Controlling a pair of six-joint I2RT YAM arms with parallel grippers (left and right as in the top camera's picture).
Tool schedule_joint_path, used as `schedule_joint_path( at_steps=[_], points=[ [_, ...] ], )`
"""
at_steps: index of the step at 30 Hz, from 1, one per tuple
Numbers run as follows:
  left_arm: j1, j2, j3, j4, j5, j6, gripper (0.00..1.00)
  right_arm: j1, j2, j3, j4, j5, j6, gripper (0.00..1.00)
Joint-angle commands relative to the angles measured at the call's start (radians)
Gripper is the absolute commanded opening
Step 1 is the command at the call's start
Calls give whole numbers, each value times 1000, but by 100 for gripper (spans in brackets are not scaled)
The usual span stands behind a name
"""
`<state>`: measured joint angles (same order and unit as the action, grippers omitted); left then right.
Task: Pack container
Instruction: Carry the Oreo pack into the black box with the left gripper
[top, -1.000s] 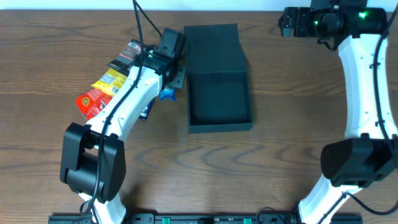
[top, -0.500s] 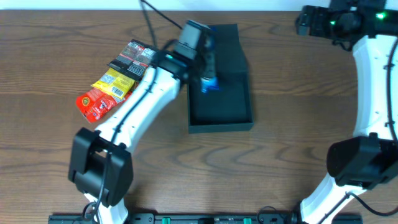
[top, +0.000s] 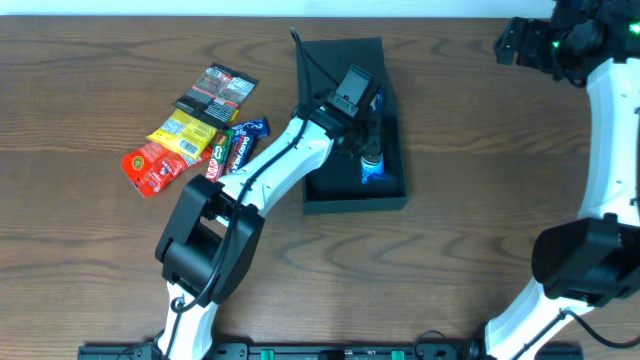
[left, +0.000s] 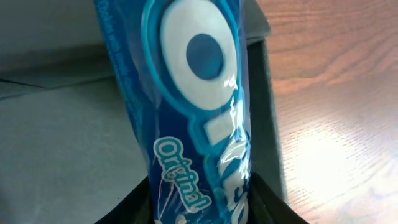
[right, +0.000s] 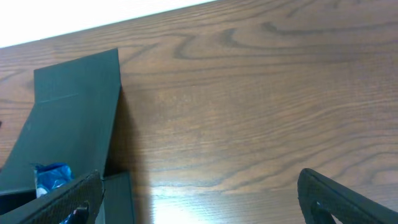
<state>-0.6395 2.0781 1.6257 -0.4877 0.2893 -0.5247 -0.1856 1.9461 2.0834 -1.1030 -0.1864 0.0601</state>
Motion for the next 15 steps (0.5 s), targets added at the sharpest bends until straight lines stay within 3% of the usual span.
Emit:
schedule_joint_path(
  at_steps=[1, 15],
  points=[
    [-35, 17, 22, 7, 45, -24, 6, -11, -3, -2, -2, 3, -17, 99],
    [-58, 18, 22, -105, 96, -67, 8, -14, -3, -2, -8, 2, -16, 99]
  ],
)
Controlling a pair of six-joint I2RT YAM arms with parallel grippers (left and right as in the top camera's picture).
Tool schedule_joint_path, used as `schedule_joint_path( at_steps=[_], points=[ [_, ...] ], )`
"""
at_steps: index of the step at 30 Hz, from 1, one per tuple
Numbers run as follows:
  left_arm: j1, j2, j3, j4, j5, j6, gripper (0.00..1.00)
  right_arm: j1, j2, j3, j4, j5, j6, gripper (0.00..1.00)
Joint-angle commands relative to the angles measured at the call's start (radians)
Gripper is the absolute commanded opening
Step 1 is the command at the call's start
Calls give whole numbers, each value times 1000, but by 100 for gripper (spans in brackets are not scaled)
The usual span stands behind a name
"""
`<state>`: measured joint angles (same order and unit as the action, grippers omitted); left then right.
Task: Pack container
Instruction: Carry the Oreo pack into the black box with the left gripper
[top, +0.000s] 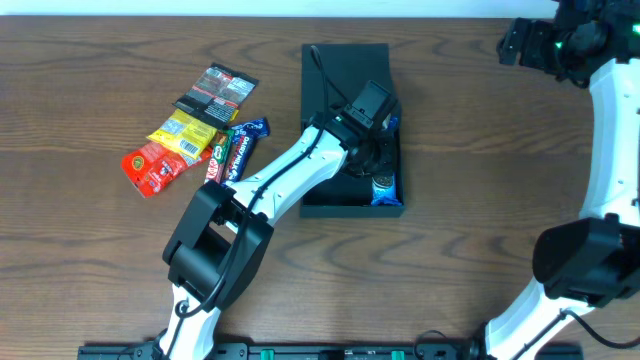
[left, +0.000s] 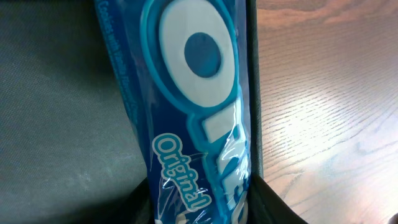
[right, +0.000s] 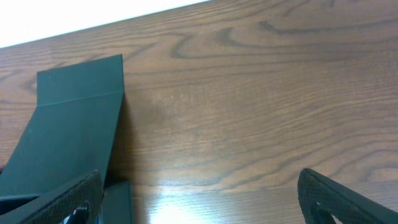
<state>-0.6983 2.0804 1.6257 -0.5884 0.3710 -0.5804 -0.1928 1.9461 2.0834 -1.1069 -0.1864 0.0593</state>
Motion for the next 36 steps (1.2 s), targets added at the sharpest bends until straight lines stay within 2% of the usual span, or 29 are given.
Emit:
schedule_joint_path(
  at_steps=[1, 3, 5, 13, 18, 20, 21, 23, 27, 36],
  points=[
    [1, 16, 22, -4, 14, -11, 22, -7, -3, -2, -5, 2, -16, 99],
    [1, 16, 22, -1, 15, -11, 53, -7, -3, -2, -5, 2, -16, 99],
    [1, 16, 22, 2, 15, -11, 63, -7, -3, -2, -5, 2, -16, 99],
    [17, 14, 41, 0, 23, 28, 64, -7, -3, -2, -9, 2, -16, 99],
    [42, -2, 94, -42, -3, 92, 64, -7, -3, -2, -10, 2, -16, 99],
    [51, -9, 104, -53, -55, 111, 60, -7, -3, -2, -9, 2, -16, 99],
    [56, -10, 105, -59, -80, 114, 48, -7, -3, -2, -9, 2, -16, 99],
    [61, -7, 104, -80, -137, 116, 8, -7, -3, -2, -10, 2, -16, 99],
    [56, 12, 102, -110, -230, 168, 6, -7, -3, -2, -10, 2, -16, 99],
    [37, 121, 97, -107, -220, 184, 6, -7, -3, -2, -11, 2, -16, 99]
  ],
)
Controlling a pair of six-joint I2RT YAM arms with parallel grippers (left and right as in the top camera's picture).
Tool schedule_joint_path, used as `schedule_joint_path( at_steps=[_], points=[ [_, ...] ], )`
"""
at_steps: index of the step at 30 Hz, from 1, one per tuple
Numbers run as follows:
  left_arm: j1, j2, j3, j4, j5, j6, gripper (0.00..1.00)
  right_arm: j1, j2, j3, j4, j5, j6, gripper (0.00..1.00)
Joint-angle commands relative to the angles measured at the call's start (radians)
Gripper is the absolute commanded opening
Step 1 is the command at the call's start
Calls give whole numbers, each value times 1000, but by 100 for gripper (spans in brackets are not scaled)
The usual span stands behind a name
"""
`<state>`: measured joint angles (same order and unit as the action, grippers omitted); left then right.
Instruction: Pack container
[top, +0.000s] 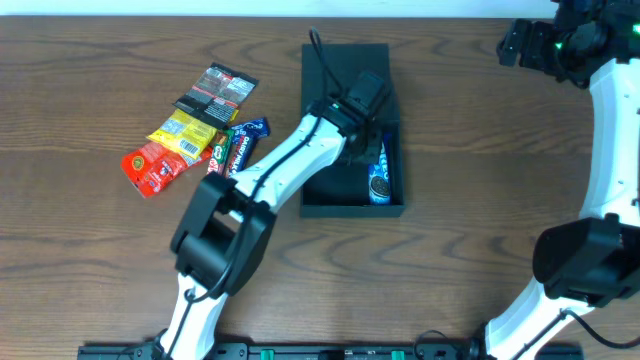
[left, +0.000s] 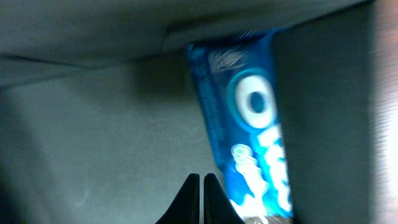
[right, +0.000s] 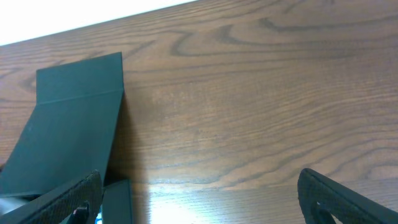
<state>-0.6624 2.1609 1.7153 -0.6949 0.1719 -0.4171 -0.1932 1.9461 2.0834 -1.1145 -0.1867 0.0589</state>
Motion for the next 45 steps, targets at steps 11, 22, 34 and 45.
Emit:
schedule_joint_path(
  at_steps=[11, 22, 34, 45],
  points=[
    [1, 100, 8, 79, 158, 21, 6, -6, -3, -2, -3, 3, -16, 99],
    [15, 100, 23, 108, 211, 26, 6, -6, -3, -2, 3, 3, -16, 99],
    [48, 90, 23, 137, 267, 80, 6, -6, -1, -3, -5, 3, -16, 99],
    [166, -14, 23, 5, -42, 81, 6, 22, 24, -314, 31, -193, -15, 18]
  ],
)
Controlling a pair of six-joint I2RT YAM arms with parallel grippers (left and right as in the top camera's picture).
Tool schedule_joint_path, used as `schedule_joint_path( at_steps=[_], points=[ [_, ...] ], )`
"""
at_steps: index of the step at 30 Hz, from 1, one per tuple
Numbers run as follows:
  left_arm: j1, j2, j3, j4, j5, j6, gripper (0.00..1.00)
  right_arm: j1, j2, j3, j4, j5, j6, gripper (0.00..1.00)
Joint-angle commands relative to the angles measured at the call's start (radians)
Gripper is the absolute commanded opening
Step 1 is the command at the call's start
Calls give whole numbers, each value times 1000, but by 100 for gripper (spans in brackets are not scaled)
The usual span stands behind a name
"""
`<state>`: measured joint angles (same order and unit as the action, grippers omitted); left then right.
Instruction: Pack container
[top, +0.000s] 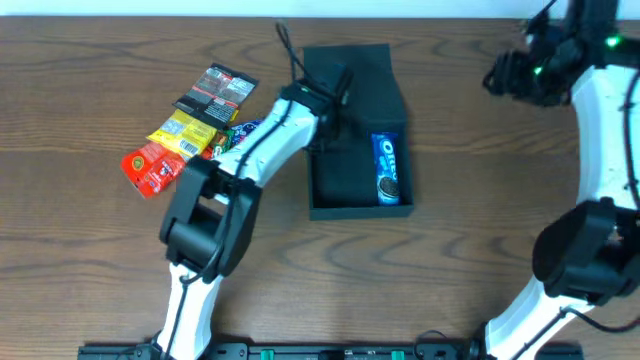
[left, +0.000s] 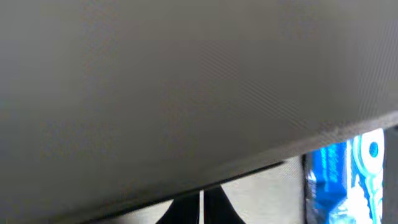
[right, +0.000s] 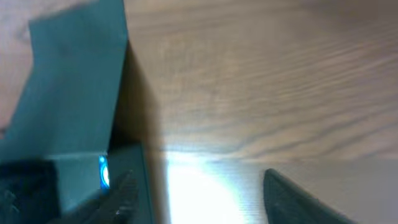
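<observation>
A black box (top: 338, 178) sits mid-table with its lid (top: 352, 68) raised at the far side. A blue Oreo pack (top: 387, 168) lies along the box's right wall, free of any gripper; its edge shows as a blue Oreo pack (left: 348, 177) in the left wrist view. My left gripper (top: 330, 85) hovers by the box's far left corner near the lid, and that left gripper (left: 201, 208) is shut and empty. High at the far right, my right gripper (right: 199, 193) stands open over bare wood.
Several snack packs lie left of the box: a black-red one (top: 216, 90), a yellow one (top: 183, 134), a red one (top: 149, 166) and bars (top: 236, 140) under the left arm. Bare wood table (top: 480, 200) lies right of the box.
My left gripper has drawn back from inside the box to its far left corner by the lid. The box sits slightly turned. The right arm shifted left and its view blurred.
My left gripper held the Oreo pack over the tilted box, then lowered it against the right wall with the box flat. By 1.5 s ago the pack lay released in the box and the gripper was shut and empty. Now the gripper is back by the lid.
</observation>
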<state>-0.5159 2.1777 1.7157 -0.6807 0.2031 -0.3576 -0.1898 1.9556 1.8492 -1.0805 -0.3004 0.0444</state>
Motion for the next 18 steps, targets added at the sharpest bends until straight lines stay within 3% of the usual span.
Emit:
schedule_joint_path(
  at_steps=[1, 2, 9, 18],
  points=[
    [26, -31, 23, -10, -73, 21, 6, 27, 14, -117, 3, -85, 0, 6],
    [29, -31, 23, -8, -73, 22, 6, 35, 14, -153, 15, -100, 0, 1],
    [32, -31, 23, -7, -73, 22, 6, 116, 14, -343, 148, -213, -1, 2],
    [33, -31, 23, -22, -73, 33, 6, 246, 16, -407, 213, -212, -1, 1]
  ],
)
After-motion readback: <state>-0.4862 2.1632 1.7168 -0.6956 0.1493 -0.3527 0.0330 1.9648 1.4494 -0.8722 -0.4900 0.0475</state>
